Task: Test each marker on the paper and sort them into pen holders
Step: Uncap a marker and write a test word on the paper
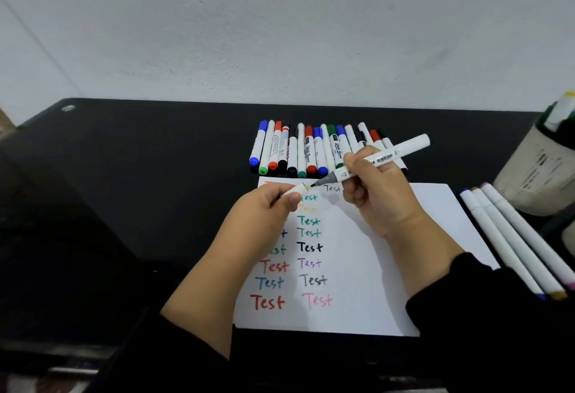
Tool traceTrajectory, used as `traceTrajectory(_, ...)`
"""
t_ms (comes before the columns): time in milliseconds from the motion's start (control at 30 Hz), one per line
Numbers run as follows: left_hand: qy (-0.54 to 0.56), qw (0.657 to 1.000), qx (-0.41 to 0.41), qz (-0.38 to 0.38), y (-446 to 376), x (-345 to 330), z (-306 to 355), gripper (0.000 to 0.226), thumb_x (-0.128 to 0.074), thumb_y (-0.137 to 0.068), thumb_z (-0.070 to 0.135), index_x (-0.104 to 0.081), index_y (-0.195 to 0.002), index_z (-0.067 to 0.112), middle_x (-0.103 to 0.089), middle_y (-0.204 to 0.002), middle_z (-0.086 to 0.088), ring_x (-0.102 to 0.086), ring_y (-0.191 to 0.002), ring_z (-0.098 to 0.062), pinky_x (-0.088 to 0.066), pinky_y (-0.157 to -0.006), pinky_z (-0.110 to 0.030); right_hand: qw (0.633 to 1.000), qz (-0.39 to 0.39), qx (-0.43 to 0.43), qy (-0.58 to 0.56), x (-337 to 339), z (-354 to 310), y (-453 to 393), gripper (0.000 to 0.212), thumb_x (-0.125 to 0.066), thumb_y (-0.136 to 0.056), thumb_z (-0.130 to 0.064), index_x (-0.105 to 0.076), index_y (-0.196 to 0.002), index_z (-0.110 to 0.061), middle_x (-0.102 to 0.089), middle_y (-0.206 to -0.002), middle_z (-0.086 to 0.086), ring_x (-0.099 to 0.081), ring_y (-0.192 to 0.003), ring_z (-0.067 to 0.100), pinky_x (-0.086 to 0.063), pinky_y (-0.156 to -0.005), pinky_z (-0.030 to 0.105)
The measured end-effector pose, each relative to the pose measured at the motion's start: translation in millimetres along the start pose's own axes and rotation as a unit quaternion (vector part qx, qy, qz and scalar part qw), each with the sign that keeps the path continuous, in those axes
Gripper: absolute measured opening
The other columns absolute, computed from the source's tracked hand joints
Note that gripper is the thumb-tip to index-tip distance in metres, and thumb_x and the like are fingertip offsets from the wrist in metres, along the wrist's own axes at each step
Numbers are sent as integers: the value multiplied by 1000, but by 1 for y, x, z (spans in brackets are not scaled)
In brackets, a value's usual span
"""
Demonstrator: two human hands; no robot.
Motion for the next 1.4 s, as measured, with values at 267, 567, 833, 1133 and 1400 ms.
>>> traceTrajectory(267, 22, 1000, -20, -8, 4, -2, 7, 12, -49, -93, 41, -55, -82, 43, -57, -74, 13, -50, -66, -2, -34, -56, -20, 995, -85, -8, 43, -7, 2, 6, 15, -67, -77, -11, -56, -68, -12, -57, -50, 1, -50, -46, 10, -38, -45, 17)
traceTrajectory(567, 22, 1000, -8, -7, 4, 0, 9, 14, -52, -92, 38, -58, -80, 40, -60, -78, 14, -51, -70, -4, -36, -56, -20, 990, -132, -41, 34, -10, 5, 6, 14, -69, -66, -17, -56, -59, -19, -55, -48, 2, -46, -44, 11, -34, -42, 16)
traceTrajectory(833, 51, 998, -16, 12, 7, -3, 14, 18, -50, -95, 34, -53, -78, 41, -61, -82, 15, -52, -76, -2, -36, -59, -19, 986, -144, -72, 31, -12, 0, 6, 12, -69, -69, -17, -59, -62, -18, -54, -50, 3, -45, -45, 10, -33, -44, 17)
traceTrajectory(1133, 66, 996, 23, 63, 11, 5, 10, 23, -51, -94, 38, -58, -73, 34, -69, -95, -2, -52, -70, -9, -44, -62, -26, 956, 18, -144, 255, -10, -18, 18, 35, -64, -85, -45, -56, -81, -12, -62, -66, 5, -42, -51, 11, -39, -51, 23)
traceTrajectory(1400, 40, 999, 8, 19, 23, 8, 17, 20, -53, -90, 45, -62, -76, 34, -67, -87, 7, -60, -84, -11, -45, -63, -25, 761, -6, 164, 627, -13, -30, 57, 42, -57, -93, -22, -49, -133, -32, -45, -85, -14, -46, -85, 9, -32, -70, 19)
Point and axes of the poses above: each hand's wrist, its own y-axis away from the middle knuckle, its own x-axis out of the back of the hand, z = x × y, the point moved 3 cm from there along -y, towards the middle knuckle
